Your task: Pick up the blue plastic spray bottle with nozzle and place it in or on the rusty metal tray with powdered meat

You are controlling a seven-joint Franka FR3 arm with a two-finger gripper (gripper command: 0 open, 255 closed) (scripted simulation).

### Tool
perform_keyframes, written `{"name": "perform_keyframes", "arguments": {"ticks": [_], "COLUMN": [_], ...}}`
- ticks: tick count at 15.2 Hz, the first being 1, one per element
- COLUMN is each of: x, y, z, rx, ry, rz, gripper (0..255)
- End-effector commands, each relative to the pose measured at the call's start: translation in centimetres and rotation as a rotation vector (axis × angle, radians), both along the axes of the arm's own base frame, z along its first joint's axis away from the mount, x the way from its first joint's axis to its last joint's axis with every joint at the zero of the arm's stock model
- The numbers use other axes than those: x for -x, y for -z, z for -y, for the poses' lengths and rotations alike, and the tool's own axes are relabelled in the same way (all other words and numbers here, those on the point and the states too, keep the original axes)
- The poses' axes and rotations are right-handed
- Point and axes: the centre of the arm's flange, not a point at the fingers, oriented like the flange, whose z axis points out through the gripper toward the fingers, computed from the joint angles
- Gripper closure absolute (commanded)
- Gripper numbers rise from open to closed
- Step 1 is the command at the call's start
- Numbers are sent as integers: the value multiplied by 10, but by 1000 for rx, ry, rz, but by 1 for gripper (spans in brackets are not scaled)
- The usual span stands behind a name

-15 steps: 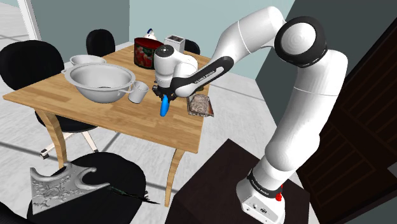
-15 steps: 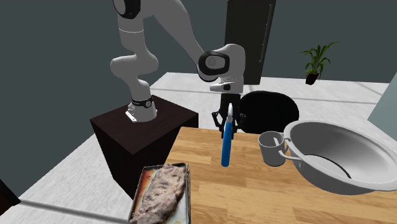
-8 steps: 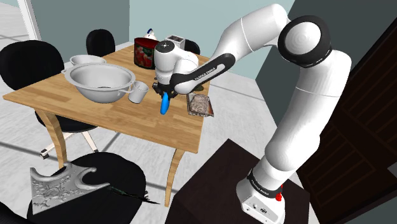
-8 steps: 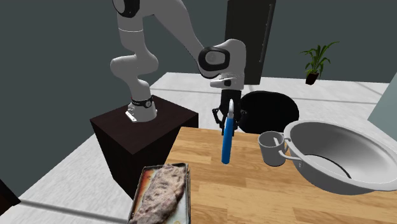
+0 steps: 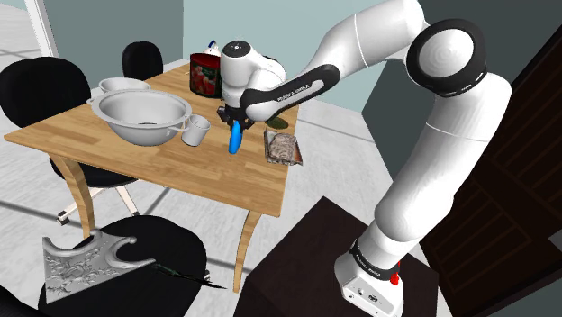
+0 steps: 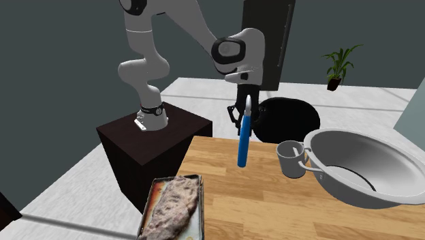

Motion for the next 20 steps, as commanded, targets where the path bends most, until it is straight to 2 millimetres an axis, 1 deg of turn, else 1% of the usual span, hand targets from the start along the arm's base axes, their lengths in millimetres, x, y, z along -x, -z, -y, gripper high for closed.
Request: {"name": "perform_keyframes", "arguments": {"ticks": [1, 11, 20], "x": [0, 0, 31], "y": [-11, -63, -59], "z": [0, 0, 114], "rx": [0, 0, 0], "ry": [0, 0, 0], "rz": [0, 0, 0], "gripper": [255, 255, 255]}}
